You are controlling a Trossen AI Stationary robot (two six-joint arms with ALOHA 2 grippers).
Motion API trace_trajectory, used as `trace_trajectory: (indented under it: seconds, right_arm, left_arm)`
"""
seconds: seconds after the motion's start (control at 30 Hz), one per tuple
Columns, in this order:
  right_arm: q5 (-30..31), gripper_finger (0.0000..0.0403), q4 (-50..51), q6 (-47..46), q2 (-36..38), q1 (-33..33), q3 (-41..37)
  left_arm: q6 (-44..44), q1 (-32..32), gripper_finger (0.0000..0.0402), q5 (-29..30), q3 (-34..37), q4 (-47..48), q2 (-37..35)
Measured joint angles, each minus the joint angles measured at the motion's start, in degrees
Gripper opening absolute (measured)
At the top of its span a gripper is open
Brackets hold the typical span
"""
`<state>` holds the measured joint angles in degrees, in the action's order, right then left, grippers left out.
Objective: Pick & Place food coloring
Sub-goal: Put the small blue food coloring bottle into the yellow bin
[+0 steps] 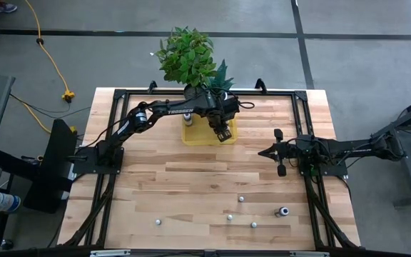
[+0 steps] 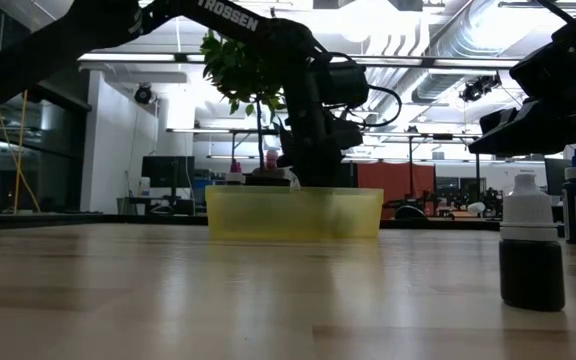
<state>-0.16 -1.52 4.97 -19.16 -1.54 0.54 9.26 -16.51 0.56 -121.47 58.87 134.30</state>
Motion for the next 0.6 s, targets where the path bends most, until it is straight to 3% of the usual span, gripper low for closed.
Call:
trace_trajectory:
  seconds: [0.2,0.47,0.6]
  right_arm:
    - [0.0,0.0,0.0,0.0,0.0,0.0,0.0]
    - [0.0,0.0,0.0,0.0,0.0,0.0,0.0]
    - [0.0,0.0,0.0,0.0,0.0,0.0,0.0]
  left_arm:
    - [-1.6,0.0,0.0085,0.0,-0.7,0.1,0.0]
    - [-4.1,0.5,0.0085,-0.3,-11.6,5.8,-0.2]
    - [-5.7,2.5,0.0093,-4.2,-12.2,5.4,-2.5]
